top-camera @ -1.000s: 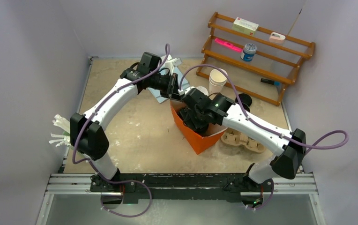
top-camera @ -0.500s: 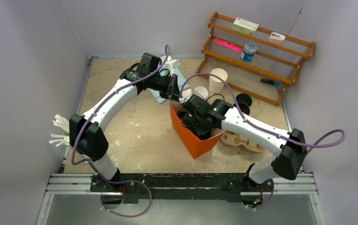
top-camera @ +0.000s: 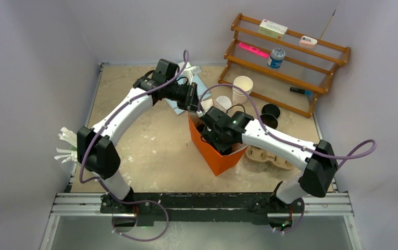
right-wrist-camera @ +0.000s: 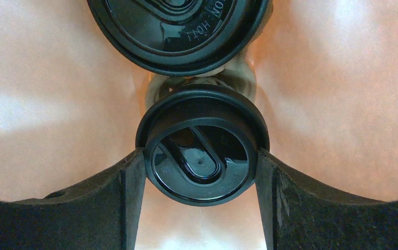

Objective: Pack the takeout coffee
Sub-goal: Place the coffee cup on the cup tray.

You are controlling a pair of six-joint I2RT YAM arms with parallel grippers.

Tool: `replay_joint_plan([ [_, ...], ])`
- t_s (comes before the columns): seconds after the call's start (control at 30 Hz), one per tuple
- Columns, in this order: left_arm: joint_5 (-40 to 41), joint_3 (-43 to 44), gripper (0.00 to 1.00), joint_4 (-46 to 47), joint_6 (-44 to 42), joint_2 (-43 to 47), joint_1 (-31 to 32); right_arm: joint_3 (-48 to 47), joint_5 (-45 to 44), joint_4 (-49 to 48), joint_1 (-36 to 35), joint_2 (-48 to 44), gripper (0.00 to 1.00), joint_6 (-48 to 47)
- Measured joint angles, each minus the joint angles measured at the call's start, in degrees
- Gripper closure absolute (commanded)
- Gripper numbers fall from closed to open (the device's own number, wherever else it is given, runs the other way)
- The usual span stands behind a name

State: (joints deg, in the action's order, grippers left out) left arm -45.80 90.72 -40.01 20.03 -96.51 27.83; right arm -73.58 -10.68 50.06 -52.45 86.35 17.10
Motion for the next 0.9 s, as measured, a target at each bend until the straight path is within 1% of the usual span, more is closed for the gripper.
replay_joint_plan([
  [0.53,2.36,0.44,1.00,-1.27,-3.13,-0.28,-0.17,0.83,1.09,-2.36,0.02,1.79,1.00,-0.02],
  [0.9,9.94,6.29,1.00,-5.99,-6.29,-0.50,0.20,1.97,2.56,-3.91,1.03,2.43,1.00,0.28],
])
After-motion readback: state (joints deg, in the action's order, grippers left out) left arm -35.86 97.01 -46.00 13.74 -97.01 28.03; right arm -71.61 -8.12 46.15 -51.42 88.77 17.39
